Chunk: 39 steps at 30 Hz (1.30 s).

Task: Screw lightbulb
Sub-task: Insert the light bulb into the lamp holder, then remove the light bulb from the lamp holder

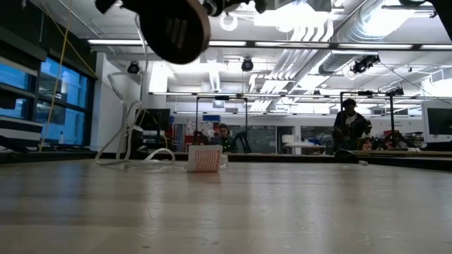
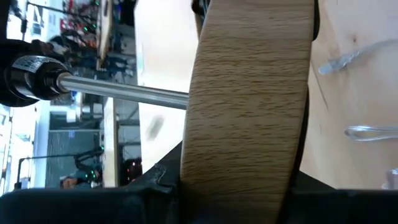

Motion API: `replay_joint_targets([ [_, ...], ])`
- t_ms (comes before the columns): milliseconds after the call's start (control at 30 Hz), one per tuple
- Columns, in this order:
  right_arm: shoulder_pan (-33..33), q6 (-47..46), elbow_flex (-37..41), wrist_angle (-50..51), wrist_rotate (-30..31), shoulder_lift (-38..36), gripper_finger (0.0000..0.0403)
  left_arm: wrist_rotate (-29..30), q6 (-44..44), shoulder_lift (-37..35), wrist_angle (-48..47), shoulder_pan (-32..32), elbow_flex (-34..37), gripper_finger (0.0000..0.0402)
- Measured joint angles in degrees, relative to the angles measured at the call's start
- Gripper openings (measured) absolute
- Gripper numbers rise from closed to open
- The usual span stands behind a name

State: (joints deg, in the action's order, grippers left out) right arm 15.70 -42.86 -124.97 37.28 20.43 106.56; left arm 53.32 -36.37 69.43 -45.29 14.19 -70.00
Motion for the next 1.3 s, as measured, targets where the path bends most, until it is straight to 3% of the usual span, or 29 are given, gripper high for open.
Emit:
replay_joint_targets([
  [367,-0.01,10.98,0.03,-13.12,-16.45,-0.21,0.0140,3.25,0.54,-9.57,-1.58,10.01,0.00,0.0106],
  [767,0.13,17.50,0.11,-24.68,-35.19,-0.17,0.0127,6.23,-1.16,-11.56,5.68,18.66,-1.50,0.0106],
  [1000,0.27,20.88,0.20,-28.42,-48.39,-0.04,0.0053,6.04,-2.66,-11.57,12.93,23.21,-2.40,0.0106],
  [1133,1.34,20.15,0.20,-27.99,-51.21,-0.15,0.0003,6.97,-2.29,-11.43,13.47,25.09,-2.40,0.0106],
  [1300,3.67,20.56,0.44,-20.26,-51.37,-1.45,0.0032,9.70,1.85,-11.30,8.53,26.72,-2.40,0.0106],
])
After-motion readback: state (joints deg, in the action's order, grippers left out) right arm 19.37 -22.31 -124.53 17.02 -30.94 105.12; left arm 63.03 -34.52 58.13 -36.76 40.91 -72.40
